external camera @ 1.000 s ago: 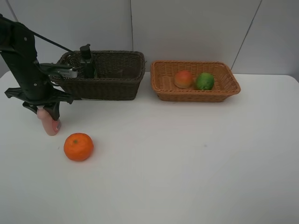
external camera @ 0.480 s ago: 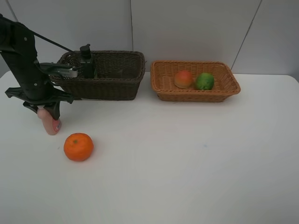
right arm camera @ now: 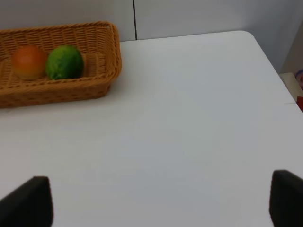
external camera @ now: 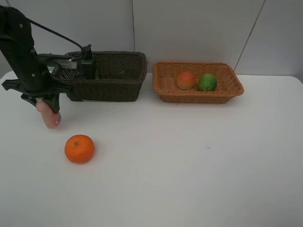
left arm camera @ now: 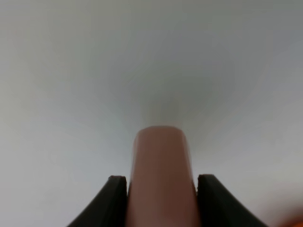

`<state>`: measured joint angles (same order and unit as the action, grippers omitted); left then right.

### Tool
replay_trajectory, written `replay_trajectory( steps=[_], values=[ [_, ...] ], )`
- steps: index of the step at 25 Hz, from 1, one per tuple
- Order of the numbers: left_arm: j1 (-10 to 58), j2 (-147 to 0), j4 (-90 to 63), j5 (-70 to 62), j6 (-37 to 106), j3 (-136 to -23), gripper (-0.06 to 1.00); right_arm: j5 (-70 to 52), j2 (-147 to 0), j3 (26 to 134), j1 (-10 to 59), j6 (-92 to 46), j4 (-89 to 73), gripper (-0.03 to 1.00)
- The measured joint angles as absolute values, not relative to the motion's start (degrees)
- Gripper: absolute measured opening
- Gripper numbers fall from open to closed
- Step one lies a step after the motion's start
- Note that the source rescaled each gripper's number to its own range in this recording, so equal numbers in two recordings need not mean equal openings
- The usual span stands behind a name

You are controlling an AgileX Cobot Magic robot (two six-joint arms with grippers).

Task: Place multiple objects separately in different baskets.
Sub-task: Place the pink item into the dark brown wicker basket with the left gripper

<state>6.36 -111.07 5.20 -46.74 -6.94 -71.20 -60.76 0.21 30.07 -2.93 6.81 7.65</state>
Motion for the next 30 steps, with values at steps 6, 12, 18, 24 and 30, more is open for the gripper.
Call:
replay_trajectory(
  steps=[6, 12, 18, 24, 30],
  values=[
    [6.7, -108.3, 4.3, -50.3, -7.0, -74.8, 0.40, -60.8, 0.2, 30.1, -2.9, 6.8, 7.7, 0.97],
    [9.6, -108.1, 3.9, -52.9, -7.1, -79.8, 0.40, -60.8, 0.2, 30.1, -2.9, 6.8, 7.7, 0.97],
    [13.0, -108.1, 3.9, -50.0, -7.1, -86.3, 0.40, -60.8, 0.2, 30.1, -2.9, 6.8, 7.7, 0.97],
    [16.0, -108.6, 4.0, -39.7, -7.1, -88.1, 0.40, -60.8, 0.2, 30.1, -2.9, 6.8, 7.7, 0.97],
    [18.2, -110.3, 3.9, -32.2, -7.1, -88.2, 0.40, -60.8, 0.2, 30.1, -2.9, 6.8, 7.7, 0.97]
  ],
)
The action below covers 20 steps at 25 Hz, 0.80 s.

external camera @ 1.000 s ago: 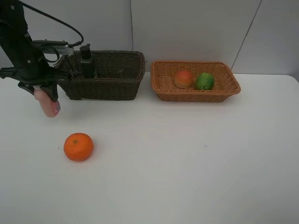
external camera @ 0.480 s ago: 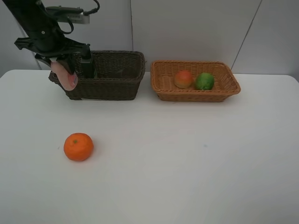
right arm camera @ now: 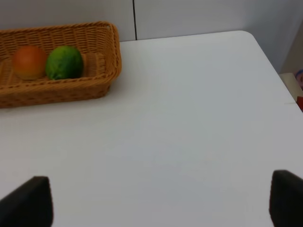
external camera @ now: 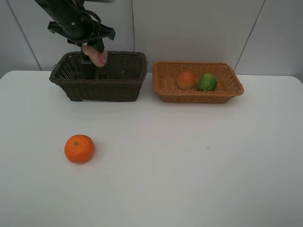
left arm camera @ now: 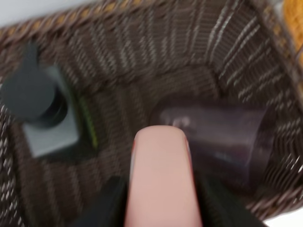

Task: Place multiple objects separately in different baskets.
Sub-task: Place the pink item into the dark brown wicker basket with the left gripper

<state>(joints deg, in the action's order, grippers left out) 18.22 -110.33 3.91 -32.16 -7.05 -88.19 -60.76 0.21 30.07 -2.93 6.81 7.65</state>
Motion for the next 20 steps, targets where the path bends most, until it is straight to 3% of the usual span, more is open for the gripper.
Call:
replay_trajectory(
  steps=[20],
  values=[
    [18.3, -119.9, 9.8, -25.8, -6.6, -88.2, 0.40, -60.8, 0.2, 30.1, -2.9, 6.8, 7.7, 0.97]
  ],
)
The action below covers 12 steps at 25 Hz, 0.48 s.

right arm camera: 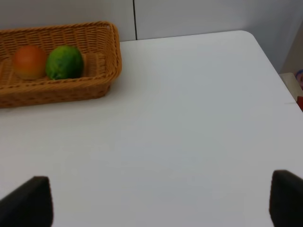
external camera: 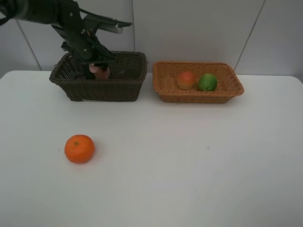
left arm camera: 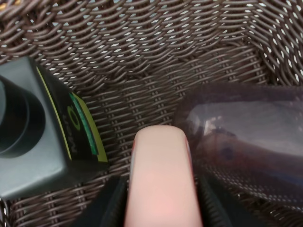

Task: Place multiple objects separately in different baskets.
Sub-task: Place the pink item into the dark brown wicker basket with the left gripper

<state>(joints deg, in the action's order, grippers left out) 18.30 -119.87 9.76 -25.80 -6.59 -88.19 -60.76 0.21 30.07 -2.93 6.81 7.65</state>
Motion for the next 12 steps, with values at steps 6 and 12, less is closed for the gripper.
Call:
replay_trajectory(
  steps=[6, 12],
  values=[
    [18.3, -119.9, 9.8, -25.6, -6.6, -88.2, 0.40, -60.8, 0.2, 30.1, -2.9, 6.8, 7.7, 0.97],
    [18.3, -119.9, 10.0, -24.9, -6.6, -88.2, 0.75, -60.8, 0.2, 30.1, -2.9, 6.8, 7.7, 0.97]
  ],
)
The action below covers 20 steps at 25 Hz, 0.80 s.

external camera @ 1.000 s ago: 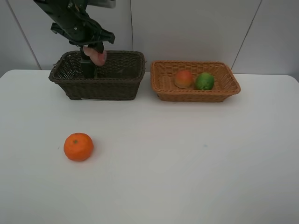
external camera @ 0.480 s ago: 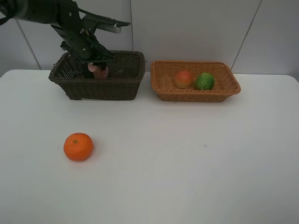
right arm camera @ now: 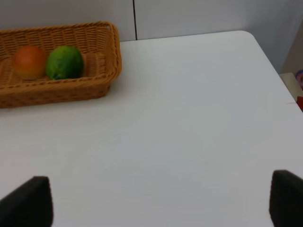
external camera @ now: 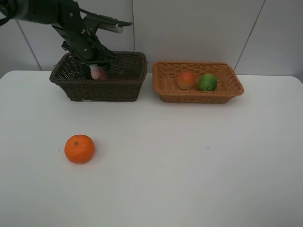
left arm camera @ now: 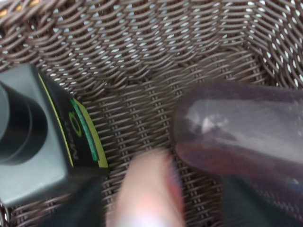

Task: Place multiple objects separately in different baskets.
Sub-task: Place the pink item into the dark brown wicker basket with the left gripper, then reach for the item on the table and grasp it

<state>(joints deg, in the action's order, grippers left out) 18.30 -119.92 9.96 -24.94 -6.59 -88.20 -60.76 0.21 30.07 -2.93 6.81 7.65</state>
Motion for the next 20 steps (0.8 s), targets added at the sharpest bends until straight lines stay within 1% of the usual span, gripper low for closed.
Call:
replay_trajectory(
  steps=[1, 2, 3, 4, 6, 12, 20],
  values=[
    [18.3, -119.9, 10.0, -24.9, -6.6, -88.2, 0.75, -60.8, 0.2, 30.1, -2.9, 6.8, 7.7, 0.97],
    [18.3, -119.9, 10.0, -25.0, -6.6, -88.2, 0.91, -60.8, 0.2, 30.1, -2.9, 6.8, 7.7, 0.97],
    [18.3, -119.9, 10.0, -25.0, -6.6, -88.2, 0.91, -60.8, 0.2, 30.1, -2.9, 6.8, 7.7, 0.97],
    [18.3, -119.9, 10.0, -25.0, -6.6, -88.2, 0.95, -60.8, 0.2, 30.1, -2.9, 6.8, 7.7, 0.97],
    [18.3, -119.9, 10.0, -25.4, -6.6, -88.2, 0.99, -60.8, 0.2, 30.1, -2.9, 6.8, 7.7, 0.97],
    [18.3, -118.3, 9.4, -28.0, -6.6, -88.2, 1.00, -60.8, 0.2, 30.1, -2.9, 6.8, 7.7, 0.97],
    [19.0, -113.8, 8.4, -38.1, -6.6, -87.0, 1.00, -60.8, 0.2, 30.1, -2.9, 6.8, 7.7, 0.97]
  ],
)
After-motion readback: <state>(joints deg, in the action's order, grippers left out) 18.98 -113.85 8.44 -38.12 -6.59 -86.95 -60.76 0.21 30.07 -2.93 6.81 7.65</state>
